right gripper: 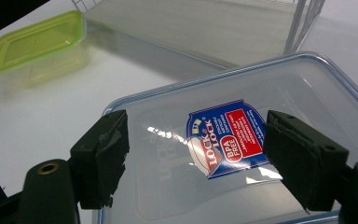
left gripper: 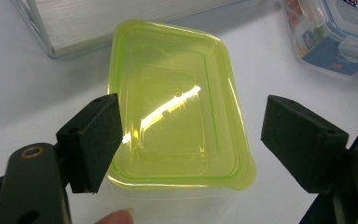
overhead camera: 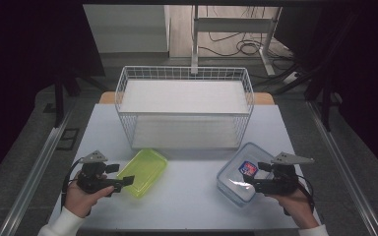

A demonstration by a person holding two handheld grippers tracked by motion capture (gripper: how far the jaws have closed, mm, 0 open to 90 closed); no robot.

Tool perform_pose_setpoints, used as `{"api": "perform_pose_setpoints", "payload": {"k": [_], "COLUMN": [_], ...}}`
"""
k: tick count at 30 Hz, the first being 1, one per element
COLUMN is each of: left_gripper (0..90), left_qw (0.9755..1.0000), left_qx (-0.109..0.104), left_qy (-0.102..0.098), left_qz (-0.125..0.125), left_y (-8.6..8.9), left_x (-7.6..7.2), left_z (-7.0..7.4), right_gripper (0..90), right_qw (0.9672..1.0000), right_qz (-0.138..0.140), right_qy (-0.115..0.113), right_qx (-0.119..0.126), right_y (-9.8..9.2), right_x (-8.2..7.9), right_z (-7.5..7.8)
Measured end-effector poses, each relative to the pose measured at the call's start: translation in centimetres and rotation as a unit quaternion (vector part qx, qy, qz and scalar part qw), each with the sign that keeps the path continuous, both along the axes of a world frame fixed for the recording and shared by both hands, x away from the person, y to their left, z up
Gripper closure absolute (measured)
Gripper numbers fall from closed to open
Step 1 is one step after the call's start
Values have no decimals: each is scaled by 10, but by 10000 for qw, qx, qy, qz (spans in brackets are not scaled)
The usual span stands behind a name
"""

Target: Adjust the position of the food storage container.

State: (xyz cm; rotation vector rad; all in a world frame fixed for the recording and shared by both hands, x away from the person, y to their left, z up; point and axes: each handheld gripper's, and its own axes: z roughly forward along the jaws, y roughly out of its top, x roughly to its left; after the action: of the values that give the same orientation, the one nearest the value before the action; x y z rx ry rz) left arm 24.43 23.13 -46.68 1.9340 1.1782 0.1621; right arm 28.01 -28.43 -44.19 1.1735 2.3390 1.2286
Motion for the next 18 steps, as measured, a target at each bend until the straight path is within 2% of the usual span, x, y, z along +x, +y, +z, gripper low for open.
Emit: {"api": "perform_pose_setpoints", "payload": {"k": [7,14,18], "left_gripper": [202,200,198], "left_qw": [10000,9999,9999], "left_qx": [2,33,43], "left_qy": [-27,-111,-103], "left_qz": [46,-66,-119], "left_y": [1,-4,-5], "left_x": [-1,-2,-1], "left_z": [0,3,3], "right_gripper": [229,244,267], "right_qw": [10000,9999,9997], "right_qz": [18,-127,-237], "right_qy": [-11,-95,-63], "right_qx": [-12,-67,-51], "right_y": [-4,-11,-19], "right_x": [-1,-12,-18], "right_z": [-1,7,11]}}
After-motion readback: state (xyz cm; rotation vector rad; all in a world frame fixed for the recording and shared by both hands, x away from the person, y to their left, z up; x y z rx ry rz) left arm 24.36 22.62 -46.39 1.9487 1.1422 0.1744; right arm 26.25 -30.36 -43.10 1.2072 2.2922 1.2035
